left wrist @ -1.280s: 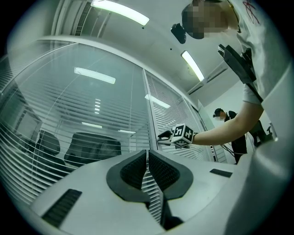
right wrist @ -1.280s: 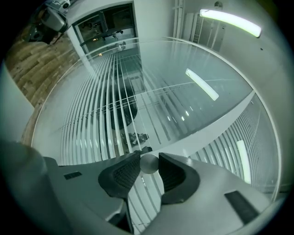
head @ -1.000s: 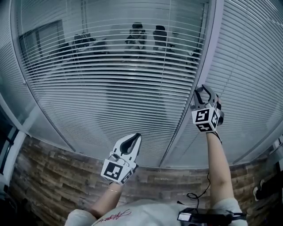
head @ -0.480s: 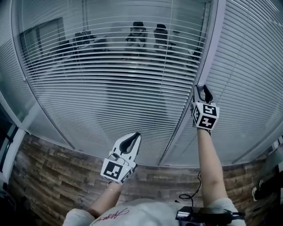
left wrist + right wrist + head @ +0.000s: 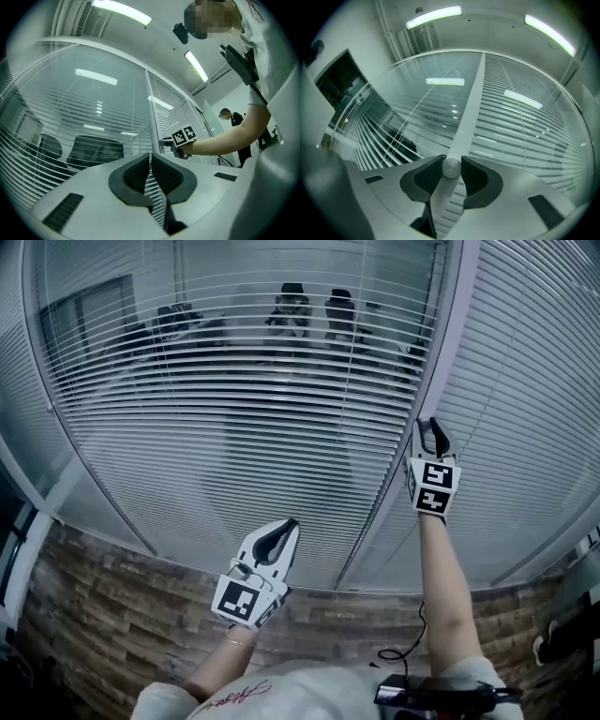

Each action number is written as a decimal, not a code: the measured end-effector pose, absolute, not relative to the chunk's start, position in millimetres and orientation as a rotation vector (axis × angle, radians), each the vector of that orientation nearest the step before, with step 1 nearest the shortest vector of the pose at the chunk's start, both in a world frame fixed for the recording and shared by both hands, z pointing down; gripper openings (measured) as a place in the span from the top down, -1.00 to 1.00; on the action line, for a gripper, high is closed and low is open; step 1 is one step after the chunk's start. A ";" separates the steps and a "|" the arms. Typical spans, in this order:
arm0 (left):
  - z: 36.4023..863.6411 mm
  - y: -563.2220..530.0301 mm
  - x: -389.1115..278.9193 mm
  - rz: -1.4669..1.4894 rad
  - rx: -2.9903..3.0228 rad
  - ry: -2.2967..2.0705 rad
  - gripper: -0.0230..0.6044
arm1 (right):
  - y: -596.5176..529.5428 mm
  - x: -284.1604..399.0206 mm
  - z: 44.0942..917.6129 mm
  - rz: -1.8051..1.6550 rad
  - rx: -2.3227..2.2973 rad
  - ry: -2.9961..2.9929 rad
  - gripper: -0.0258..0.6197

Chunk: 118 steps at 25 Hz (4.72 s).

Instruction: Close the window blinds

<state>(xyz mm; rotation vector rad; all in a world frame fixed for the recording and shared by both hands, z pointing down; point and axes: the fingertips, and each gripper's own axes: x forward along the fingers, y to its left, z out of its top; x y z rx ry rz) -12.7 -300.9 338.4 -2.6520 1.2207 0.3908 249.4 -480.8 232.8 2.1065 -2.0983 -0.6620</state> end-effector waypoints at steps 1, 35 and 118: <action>339.3 -301.5 -13.4 0.391 -2.653 1.222 0.84 | -481.2 247.2 233.6 -0.699 2.068 -2.066 0.51; 359.9 -290.8 -8.2 0.417 -2.678 1.201 0.84 | -478.9 231.8 262.5 -1.170 1.400 -1.444 0.51; 370.6 -287.3 -3.2 0.428 -2.774 1.178 0.84 | -482.4 247.0 252.0 -0.527 1.970 -2.162 0.51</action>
